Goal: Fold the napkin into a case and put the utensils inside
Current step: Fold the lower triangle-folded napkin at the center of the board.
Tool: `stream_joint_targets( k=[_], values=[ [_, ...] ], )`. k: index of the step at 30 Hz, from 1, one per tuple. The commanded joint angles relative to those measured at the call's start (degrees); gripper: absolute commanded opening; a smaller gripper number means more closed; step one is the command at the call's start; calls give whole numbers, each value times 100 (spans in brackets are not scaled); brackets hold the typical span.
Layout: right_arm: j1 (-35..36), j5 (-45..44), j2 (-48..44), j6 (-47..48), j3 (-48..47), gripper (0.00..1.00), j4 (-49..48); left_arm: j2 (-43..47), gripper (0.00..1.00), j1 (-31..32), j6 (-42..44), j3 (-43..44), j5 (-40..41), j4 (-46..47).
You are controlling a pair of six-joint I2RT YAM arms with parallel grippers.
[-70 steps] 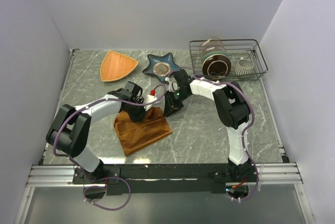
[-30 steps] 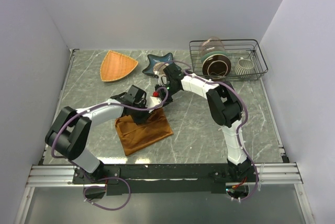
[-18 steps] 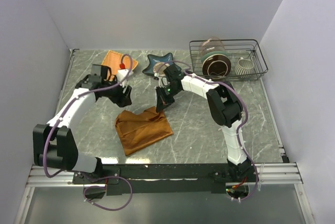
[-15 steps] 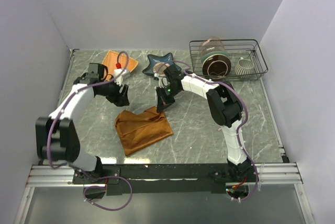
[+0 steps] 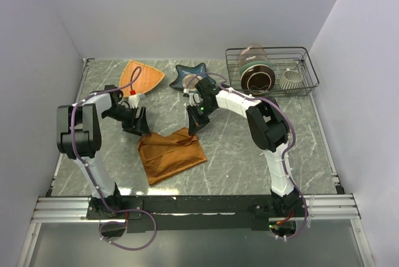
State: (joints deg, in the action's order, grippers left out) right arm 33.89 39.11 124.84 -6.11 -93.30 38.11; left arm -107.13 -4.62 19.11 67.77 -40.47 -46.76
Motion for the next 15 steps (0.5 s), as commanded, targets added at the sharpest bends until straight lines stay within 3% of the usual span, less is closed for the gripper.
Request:
stream_joint_targets(
  k=[1, 7, 11, 15],
  values=[
    [48, -79, -355, 145, 22, 0, 65, -369, 71, 5, -101, 263, -688, -385],
    [48, -141, -346, 215, 48, 0, 74, -441, 54, 5, 821, 369, -1446, -1220],
    [48, -141, -328, 207, 22, 0, 74, 234, 34, 5, 1182, 115, -1491, -1248],
    [39, -158, -311, 242, -22, 0, 127, 860, 30, 23, 1401, -211, -1341, -1046]
  ],
)
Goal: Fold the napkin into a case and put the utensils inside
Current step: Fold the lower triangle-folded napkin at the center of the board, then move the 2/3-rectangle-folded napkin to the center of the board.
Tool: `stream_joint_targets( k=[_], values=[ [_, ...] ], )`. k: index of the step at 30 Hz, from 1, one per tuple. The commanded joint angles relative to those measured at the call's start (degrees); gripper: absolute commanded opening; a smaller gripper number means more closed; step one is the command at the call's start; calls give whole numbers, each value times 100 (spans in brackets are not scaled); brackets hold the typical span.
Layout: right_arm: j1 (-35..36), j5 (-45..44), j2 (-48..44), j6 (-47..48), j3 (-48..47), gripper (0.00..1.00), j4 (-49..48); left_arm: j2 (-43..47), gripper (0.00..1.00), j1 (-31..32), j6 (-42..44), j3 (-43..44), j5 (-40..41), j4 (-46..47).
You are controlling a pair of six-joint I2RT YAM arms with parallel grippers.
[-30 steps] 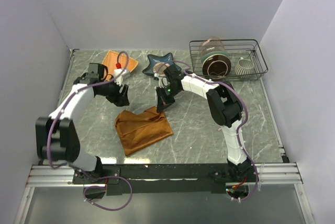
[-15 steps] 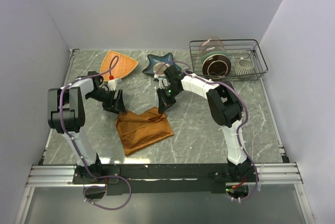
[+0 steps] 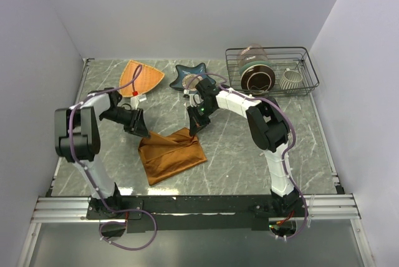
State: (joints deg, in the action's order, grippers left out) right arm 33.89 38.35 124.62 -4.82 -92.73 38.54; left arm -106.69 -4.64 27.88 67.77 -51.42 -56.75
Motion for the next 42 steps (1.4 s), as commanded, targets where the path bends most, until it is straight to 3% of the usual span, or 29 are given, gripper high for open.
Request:
stream_joint_targets(
  k=[1, 6, 9, 12, 16, 19, 23, 27, 30, 32, 34, 42],
  values=[
    [30, -82, -289, 113, -87, 0, 74, 895, 28, 60, 569, -342, -202, -20],
    [30, -64, -280, 183, -140, 0, 197, 931, 21, 288, 929, -334, -53, -274],
    [21, -73, -298, 236, -175, 0, 267, 948, 22, 534, 1393, -325, 349, -494],
    [21, -56, -315, 245, -158, 0, 285, 1396, 26, 851, 1624, -659, 685, -372],
    [30, -38, -315, 236, -79, 0, 276, 1774, 43, 1404, 1712, -1106, 1438, -83],
    [39, -20, -333, 245, 17, 0, 268, 2126, 49, 1807, 1940, -1396, 1950, 85],
    [65, -47, -350, 236, 176, 0, 197, 2635, 57, 1827, 2537, -1425, 2391, -36],
    [109, -91, -298, 227, 220, 0, 118, 2383, 58, 1284, 1934, -426, 1435, -239],
    [127, -143, -263, 201, 255, 0, 39, 1881, 58, 1247, 1029, 51, 1030, 318],
    [144, -205, -254, 192, 299, 0, 4, 1732, 59, 1273, 57, 17, 1107, 979],
    [144, -214, -227, 157, 325, 0, -40, 1452, 59, 1343, -194, -79, 1116, 1498],
    [144, -249, -210, -54, 501, 0, -268, 440, 62, 1580, -792, -44, 809, 1956]
  ],
)
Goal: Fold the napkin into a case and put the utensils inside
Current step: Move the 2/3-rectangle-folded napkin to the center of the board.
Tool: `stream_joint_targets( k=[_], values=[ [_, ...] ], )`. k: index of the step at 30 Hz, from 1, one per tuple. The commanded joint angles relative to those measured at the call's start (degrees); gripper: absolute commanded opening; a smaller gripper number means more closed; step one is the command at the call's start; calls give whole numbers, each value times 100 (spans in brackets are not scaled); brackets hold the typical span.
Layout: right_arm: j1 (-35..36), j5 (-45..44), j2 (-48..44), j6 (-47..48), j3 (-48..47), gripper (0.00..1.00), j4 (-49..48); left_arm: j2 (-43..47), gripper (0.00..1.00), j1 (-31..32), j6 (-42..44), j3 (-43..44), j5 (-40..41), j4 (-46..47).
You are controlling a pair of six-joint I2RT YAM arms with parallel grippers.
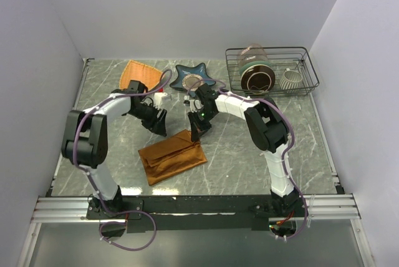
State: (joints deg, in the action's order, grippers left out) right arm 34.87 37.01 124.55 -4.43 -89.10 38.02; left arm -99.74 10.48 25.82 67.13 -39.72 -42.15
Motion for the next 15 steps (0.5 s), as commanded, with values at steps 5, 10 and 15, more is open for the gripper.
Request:
stream_joint_targets(
  k=[5, 10, 15],
  values=[
    [55, -168, -212, -164, 235, 0, -295, -695, 59, 208, -570, 80, -430, 647],
    [28, -230, -194, -190, 218, 0, -304, -941, 50, 367, -543, 63, -729, 699],
    [-121, -221, -124, -243, 69, 0, -243, -1284, 33, 393, -649, 238, -923, 726]
  ],
)
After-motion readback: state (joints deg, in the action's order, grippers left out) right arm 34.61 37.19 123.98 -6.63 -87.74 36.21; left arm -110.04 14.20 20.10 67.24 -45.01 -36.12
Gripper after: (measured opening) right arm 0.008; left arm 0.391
